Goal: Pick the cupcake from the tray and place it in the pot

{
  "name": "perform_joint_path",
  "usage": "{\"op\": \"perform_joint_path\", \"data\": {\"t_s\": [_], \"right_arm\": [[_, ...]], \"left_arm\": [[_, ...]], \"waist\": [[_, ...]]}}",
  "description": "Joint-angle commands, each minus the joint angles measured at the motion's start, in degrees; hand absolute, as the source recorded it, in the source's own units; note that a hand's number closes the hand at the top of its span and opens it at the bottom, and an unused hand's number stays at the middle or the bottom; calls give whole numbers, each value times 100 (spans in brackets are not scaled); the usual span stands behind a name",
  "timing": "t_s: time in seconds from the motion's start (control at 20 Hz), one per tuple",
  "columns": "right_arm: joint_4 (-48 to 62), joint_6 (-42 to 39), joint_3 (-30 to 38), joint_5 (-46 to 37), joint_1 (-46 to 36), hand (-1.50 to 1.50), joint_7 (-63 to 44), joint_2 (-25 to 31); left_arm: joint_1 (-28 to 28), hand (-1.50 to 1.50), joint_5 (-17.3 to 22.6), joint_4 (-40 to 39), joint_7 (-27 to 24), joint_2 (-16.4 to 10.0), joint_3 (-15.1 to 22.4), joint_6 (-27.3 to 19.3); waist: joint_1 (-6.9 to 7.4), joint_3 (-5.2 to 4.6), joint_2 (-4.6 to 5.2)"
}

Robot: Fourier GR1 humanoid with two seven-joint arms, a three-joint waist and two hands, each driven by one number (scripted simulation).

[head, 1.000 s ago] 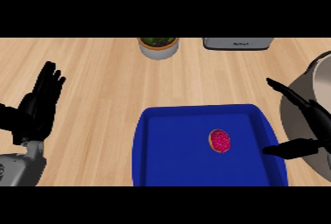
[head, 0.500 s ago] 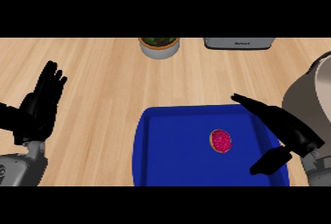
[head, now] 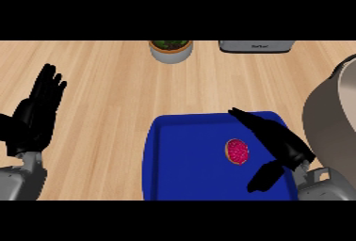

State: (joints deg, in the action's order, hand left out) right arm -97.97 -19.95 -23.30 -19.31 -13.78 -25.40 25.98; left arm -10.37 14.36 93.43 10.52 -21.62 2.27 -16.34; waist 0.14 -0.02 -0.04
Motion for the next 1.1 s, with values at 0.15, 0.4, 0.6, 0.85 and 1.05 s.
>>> {"op": "perform_joint_path", "data": {"t_s": [0.15, 0.4, 0.6, 0.85, 1.05], "right_arm": [[73, -181, -2, -681, 371, -150, -106, -122], [287, -205, 124, -1227, 273, -150, -102, -640], [1135, 106, 113, -1590, 68, -150, 477, -969], [912, 104, 114, -2022, 572, -150, 536, -1057], [1336, 352, 307, -2211, 742, -150, 912, -1034]], "left_arm": [[-430, 0, -73, -633, -124, 114, -327, 346], [-156, 0, -228, 36, 248, 255, -463, 370], [-301, 0, -575, -295, 31, 607, -214, 264], [-50, 0, -526, -64, 22, 560, -563, 581], [-363, 0, -659, -111, 301, 587, -637, 469]], "waist": [[-47, 1, 6], [-10, 2, 0], [-4, 3, 9], [-17, 2, 2], [-28, 3, 4]]}}
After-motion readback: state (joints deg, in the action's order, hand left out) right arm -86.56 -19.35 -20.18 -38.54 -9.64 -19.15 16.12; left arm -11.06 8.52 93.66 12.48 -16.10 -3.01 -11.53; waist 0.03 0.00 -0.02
